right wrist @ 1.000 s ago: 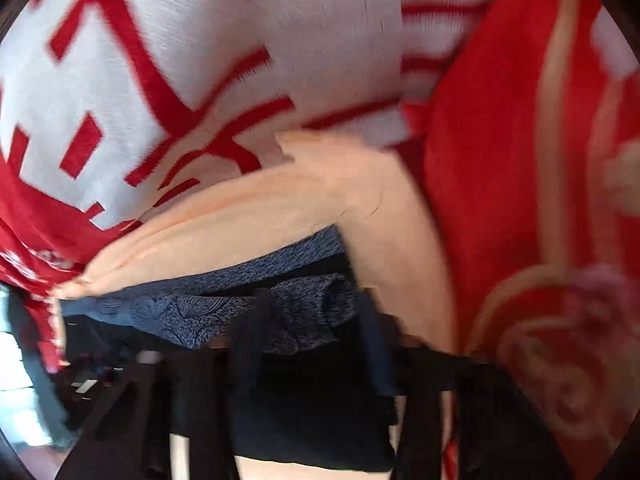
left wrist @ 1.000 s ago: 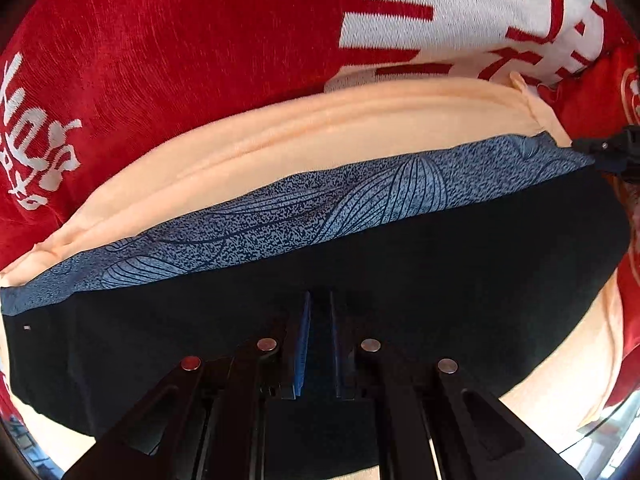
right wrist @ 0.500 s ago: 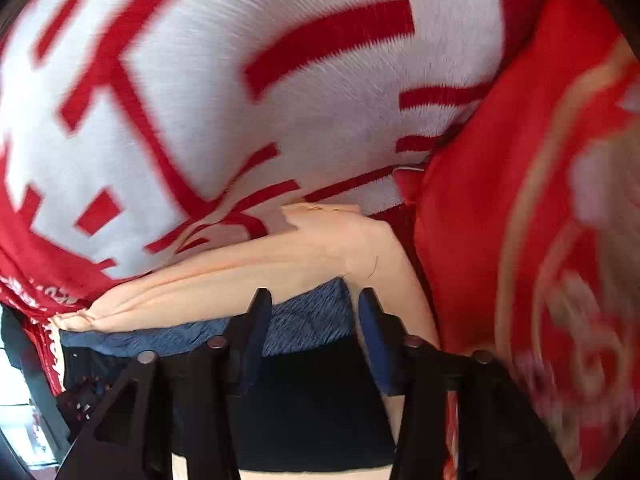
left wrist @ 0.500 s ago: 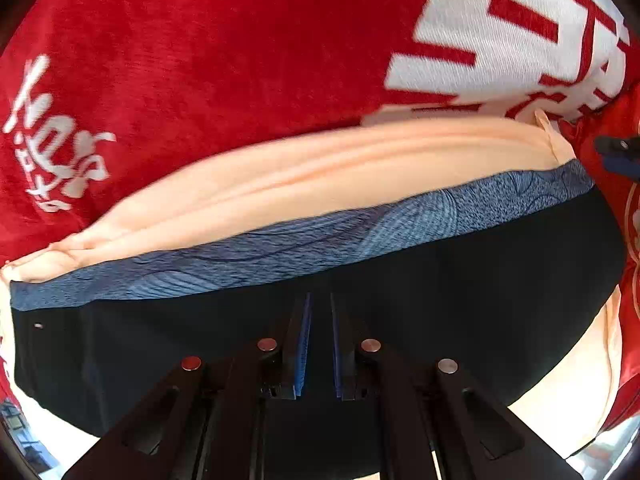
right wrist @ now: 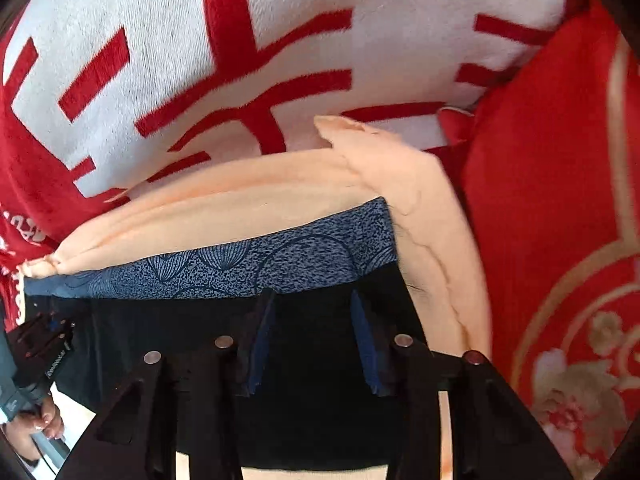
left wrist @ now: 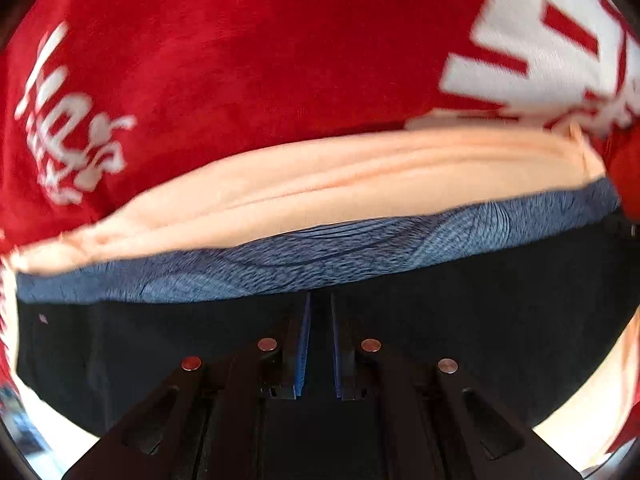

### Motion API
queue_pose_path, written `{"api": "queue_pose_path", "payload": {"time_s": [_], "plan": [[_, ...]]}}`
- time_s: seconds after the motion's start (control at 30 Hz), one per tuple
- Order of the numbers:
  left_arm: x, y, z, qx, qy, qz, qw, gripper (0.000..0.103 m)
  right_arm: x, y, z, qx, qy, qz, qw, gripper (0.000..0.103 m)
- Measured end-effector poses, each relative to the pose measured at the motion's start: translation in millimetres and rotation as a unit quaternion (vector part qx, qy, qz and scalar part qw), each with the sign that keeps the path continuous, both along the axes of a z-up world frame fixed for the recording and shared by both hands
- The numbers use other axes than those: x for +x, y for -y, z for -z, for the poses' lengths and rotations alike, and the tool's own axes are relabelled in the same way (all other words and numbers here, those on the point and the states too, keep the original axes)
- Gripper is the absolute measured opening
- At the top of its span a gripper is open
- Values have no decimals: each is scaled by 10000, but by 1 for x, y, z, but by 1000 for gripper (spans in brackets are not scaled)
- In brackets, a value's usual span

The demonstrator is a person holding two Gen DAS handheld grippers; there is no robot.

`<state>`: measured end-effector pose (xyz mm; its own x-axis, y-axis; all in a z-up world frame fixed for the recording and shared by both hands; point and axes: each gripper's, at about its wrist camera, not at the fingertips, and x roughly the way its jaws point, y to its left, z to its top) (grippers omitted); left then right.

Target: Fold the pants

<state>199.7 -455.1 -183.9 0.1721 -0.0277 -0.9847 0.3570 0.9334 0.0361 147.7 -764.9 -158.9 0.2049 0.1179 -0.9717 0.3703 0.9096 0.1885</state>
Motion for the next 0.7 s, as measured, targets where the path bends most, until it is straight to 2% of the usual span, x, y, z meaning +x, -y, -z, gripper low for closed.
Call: {"api": "queue_pose_path", "payload": {"time_s": [0.1, 0.23, 0.33, 0.4, 0.47, 0.5, 0.57, 0.7], "plan": [[5, -28, -9, -66, -22, -348, 9994, 11, 1, -10, -18, 128, 114, -109, 9998, 47], [22, -44, -7, 146, 113, -335, 9993, 10, 13, -47, -33, 700, 504, -670, 9940, 47], [44, -36, 0, 140, 97, -349, 9992, 11, 39, -81, -20, 1063, 632, -1007, 9872, 47], [50, -35, 11, 228, 102, -413, 9988, 11, 52, -101, -5, 1232, 538, -1095, 9848, 47], [54, -41, 11, 159, 148, -478, 9986, 11, 50, -106, 17, 787, 294, -1161, 9897, 38], [53, -41, 9, 134, 123, -475, 9987, 11, 52, -98, 18, 591, 444, -1095, 9912, 38], [52, -48, 1, 76, 115, -489, 9987, 11, 53, -89, 14, 285, 410, -818, 9954, 43], [34, -73, -15, -117, 39, -542, 9985, 11, 28, -57, -6, 511, 408, -471, 9967, 52]]}}
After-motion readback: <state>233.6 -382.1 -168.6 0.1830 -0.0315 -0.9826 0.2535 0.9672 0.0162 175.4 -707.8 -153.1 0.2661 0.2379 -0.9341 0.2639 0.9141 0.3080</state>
